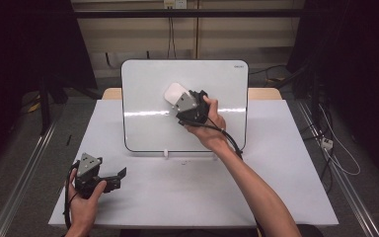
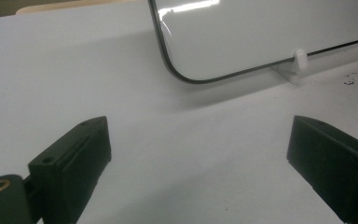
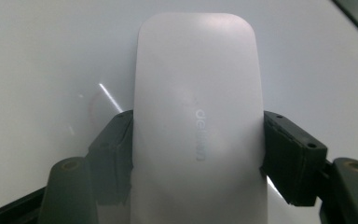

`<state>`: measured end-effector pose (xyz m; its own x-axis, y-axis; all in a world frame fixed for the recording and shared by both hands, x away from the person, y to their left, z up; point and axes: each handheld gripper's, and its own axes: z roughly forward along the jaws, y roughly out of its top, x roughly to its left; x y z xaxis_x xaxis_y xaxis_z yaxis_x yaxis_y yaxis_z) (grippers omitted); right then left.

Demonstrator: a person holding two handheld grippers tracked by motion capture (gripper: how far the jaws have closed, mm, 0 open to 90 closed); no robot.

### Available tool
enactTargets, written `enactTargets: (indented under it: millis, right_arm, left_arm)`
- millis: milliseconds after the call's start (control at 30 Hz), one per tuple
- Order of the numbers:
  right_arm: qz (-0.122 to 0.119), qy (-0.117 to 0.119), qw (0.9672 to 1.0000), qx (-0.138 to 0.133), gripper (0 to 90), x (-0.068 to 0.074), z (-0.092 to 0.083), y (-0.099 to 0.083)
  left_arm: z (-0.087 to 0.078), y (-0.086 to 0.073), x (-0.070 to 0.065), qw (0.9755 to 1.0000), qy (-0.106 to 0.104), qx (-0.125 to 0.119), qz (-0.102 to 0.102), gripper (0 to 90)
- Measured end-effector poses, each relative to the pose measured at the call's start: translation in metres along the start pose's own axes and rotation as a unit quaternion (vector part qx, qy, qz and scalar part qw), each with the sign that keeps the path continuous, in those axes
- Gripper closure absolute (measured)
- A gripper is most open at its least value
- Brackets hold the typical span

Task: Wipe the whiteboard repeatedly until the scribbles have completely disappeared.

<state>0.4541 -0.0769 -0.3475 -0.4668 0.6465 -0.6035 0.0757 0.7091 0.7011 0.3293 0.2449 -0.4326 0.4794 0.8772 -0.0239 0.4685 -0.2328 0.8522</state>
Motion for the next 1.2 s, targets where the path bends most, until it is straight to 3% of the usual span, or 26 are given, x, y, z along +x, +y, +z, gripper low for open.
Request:
enactTargets:
  millis: [233, 333, 567, 833, 1200]
  right_arm:
    - [0.036, -0.030, 0.9989, 0.007, 31.9, -0.034, -0.001, -0.001]
    - [0.043, -0.033, 0.9985, 0.006, 31.9, -0.040, -0.001, -0.001]
    - [0.038, -0.048, 0.9981, 0.007, 31.9, -0.032, -0.003, -0.003]
    - [0.018, -0.035, 0.9992, 0.010, 31.9, -0.010, -0.006, -0.011]
    - [0.009, -0.022, 0.9997, 0.005, 31.9, 0.023, -0.011, -0.022]
  left_arm:
    - [-0.001, 0.000, 0.000, 1.0000, 0.000, 0.001, 0.000, 6.1]
    - [-0.002, 0.000, 0.000, 1.0000, 0.000, 0.000, -0.002, 6.1]
    - [-0.001, 0.001, -0.001, 1.0000, 0.000, 0.000, 0.000, 6.1]
    - [0.001, 0.001, -0.002, 1.0000, -0.002, 0.000, 0.002, 6.1]
    - [0.001, 0.001, -0.003, 1.0000, -0.001, 0.006, 0.003, 6.1]
